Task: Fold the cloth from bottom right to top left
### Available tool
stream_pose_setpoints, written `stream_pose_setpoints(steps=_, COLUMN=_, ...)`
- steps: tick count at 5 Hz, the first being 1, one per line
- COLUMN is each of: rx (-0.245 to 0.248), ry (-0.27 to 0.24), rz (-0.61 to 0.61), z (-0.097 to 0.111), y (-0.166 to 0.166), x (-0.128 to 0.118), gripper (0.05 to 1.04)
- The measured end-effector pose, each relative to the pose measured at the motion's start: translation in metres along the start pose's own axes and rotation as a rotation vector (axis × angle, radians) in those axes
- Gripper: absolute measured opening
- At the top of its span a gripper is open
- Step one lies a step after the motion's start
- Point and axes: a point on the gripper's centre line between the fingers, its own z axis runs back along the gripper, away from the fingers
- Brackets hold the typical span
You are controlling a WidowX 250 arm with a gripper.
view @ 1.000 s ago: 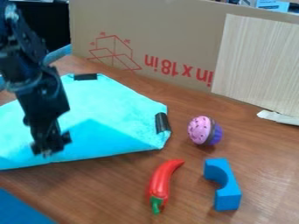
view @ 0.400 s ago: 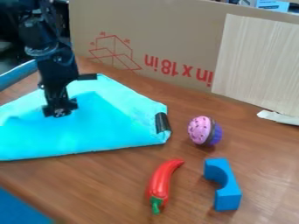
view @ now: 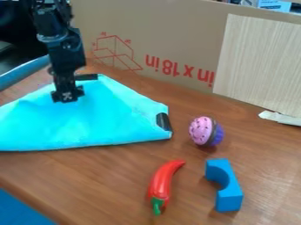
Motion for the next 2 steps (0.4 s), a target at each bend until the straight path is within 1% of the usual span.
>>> stream_pose_setpoints(steps=2, rx=-0.033, ry=0.009, rz=0.038, z=-0.002, y=0.036, x=0.017, gripper=0.083)
